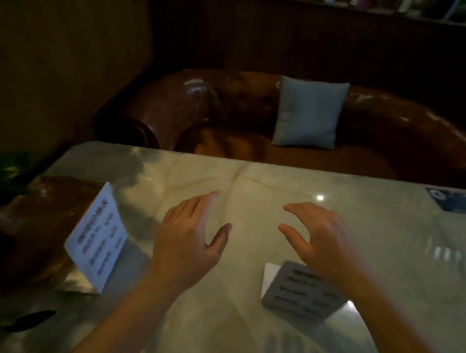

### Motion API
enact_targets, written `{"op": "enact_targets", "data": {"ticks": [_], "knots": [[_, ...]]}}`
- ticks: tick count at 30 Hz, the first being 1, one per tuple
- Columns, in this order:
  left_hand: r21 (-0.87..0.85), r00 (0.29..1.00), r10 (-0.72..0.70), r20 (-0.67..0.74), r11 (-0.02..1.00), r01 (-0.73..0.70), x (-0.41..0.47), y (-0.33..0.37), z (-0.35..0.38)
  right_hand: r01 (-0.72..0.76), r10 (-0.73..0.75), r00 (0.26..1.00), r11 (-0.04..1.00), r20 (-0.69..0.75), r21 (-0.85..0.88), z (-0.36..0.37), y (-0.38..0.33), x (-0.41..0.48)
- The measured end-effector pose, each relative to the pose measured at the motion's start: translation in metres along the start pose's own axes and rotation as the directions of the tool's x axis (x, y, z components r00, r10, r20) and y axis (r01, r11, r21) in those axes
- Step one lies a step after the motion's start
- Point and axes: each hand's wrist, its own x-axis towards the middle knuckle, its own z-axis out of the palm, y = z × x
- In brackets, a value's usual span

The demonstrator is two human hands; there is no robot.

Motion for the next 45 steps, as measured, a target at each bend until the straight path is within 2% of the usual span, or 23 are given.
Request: {"op": "enact_targets", "data": {"ticks": [8,16,20,25,30,38,45], "knots": [[-0.072,0.975,0.163,0.152,0.985,-0.154,-0.008,0.050,0.047,-0.252,0.252,0.968,0.967,-0.001,0.023,-0.014,0.047,-0.082],[-0.034,0.936,0.197,0.293,0.980,-0.196,-0.022,0.063,0.072,-0.275,0.274,0.962,0.961,0.007,0.018,-0.002,0.066,-0.107],[0.013,0.939,0.219,0.263,0.973,-0.231,-0.026,0.063,0.071,-0.250,0.250,0.968,0.968,0.010,0.037,-0.001,0.071,-0.108],[0.058,0.941,0.236,0.241,0.965,-0.257,-0.025,0.061,0.070,-0.260,0.260,0.964,0.965,0.047,-0.020,0.000,0.074,-0.105],[0.070,0.941,0.278,0.192,0.953,-0.295,-0.016,0.062,0.070,-0.301,0.297,0.953,0.952,0.061,0.058,0.002,0.072,-0.091],[0.057,0.972,0.217,0.096,0.973,-0.223,-0.014,0.043,0.059,-0.201,0.200,0.980,0.975,0.025,0.091,0.005,0.064,-0.056],[0.115,0.990,0.107,0.093,0.986,-0.117,-0.009,0.010,0.041,-0.115,0.112,0.992,0.992,0.058,0.059,0.021,0.043,0.000]]}}
